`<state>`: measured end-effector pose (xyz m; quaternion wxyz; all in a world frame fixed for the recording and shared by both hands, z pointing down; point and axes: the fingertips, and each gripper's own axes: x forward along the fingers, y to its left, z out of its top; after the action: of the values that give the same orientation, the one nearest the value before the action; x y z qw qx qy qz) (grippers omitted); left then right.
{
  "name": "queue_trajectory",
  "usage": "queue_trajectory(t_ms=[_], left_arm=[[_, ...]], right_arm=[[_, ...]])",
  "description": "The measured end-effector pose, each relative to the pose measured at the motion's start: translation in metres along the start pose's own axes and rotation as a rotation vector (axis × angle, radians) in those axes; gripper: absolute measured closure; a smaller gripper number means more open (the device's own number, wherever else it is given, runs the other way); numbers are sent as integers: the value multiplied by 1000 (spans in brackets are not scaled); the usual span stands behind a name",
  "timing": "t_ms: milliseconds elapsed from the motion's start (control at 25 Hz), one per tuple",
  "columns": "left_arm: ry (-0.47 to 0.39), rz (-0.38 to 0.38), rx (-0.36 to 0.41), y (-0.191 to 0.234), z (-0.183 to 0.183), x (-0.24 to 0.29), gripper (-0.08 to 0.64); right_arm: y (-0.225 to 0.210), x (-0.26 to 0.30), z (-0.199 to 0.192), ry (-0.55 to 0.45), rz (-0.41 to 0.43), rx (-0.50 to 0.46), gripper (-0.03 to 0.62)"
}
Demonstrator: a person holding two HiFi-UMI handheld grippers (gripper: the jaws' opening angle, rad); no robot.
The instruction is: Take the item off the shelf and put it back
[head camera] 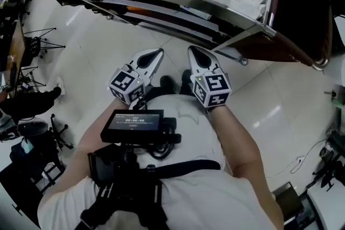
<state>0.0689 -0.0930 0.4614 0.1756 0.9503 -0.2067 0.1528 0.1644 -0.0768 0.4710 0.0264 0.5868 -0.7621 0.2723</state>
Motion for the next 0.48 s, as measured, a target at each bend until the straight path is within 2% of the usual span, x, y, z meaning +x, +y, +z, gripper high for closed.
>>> queue_trajectory(t_ms=[280, 400, 480], left_arm=[[30, -15, -6, -1, -12, 7, 554], [19, 5, -19, 2, -15, 10, 554], [5, 25, -41, 5, -19, 10, 554]], right_arm=[[-64, 8, -5, -35, -193, 28, 577], [-84, 20, -4, -43, -246, 39, 556], [-98, 30, -4, -38, -284, 41, 513]])
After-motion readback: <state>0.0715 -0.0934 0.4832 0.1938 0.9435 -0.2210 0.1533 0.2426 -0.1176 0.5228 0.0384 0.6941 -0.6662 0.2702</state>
